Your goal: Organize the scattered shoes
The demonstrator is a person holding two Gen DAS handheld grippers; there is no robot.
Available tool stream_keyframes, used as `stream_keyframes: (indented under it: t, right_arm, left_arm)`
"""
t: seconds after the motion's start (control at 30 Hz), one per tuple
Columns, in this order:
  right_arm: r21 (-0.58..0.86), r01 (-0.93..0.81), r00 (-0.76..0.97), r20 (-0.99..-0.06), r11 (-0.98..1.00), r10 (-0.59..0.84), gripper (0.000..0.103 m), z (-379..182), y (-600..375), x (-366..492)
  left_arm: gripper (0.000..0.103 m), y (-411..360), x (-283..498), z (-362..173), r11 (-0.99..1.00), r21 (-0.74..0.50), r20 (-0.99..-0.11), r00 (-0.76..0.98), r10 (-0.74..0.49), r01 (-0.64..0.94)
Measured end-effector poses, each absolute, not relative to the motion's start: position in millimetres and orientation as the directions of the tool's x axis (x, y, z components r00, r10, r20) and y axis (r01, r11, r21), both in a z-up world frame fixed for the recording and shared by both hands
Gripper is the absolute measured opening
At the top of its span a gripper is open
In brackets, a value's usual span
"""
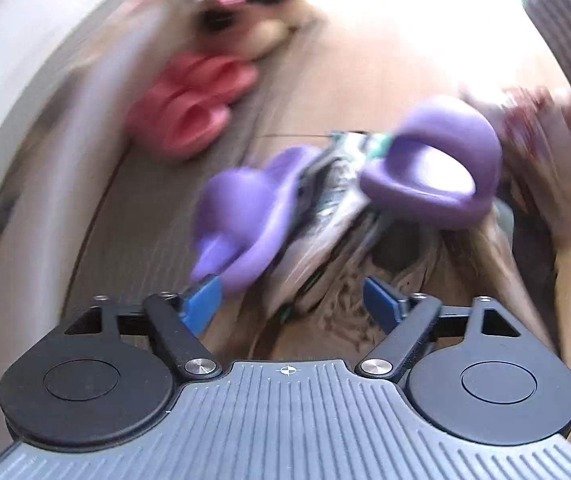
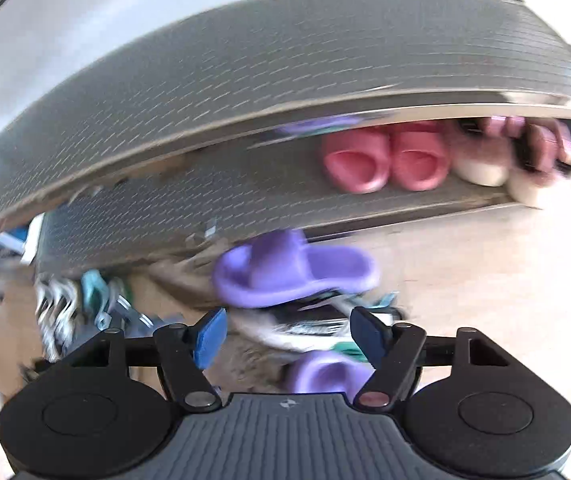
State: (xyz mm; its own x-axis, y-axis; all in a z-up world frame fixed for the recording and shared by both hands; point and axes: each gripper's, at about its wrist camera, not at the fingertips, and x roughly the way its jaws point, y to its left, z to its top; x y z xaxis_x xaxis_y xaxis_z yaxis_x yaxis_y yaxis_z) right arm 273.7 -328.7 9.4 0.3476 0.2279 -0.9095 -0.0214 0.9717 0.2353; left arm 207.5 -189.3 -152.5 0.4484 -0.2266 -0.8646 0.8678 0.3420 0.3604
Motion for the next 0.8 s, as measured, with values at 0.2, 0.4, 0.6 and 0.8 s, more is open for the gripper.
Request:
stream_keyframes:
  t: [0.2,0.4,0.6,0.8]
  right_arm:
    - [0.322,0.035,0.427,-0.861,0.946,0.277,0.078,34.7,-362.8,276.3]
    - [0.404,0.016,0.456,-0.817,0.915,0.353,0.083,53.2,-373.8,272.1]
    - [0.421,0.017,0.468,-0.805,0.907,0.365,0.085,61.3,-376.5,271.4]
    - [0.426,0.033,0.470,-0.805,0.904,0.362,0.087,60.6,-381.9,270.5]
  left_arm:
    - [0.056,-214.6,247.5,-172.0,0.359,0.195,-0.922,0.296,-0.251,0.913]
    - [0.056,-226.8,284.4,-190.2,0.342,0.136,-0.956,0.214,-0.201,0.930]
    - [0.063,-242.2,288.6,-218.5,0.187,0.188,-0.975,0.206,-0.080,0.964]
    - [0.067,-255.2,284.1,-251.1,0.123,0.206,-0.978,0.207,0.004,0.971]
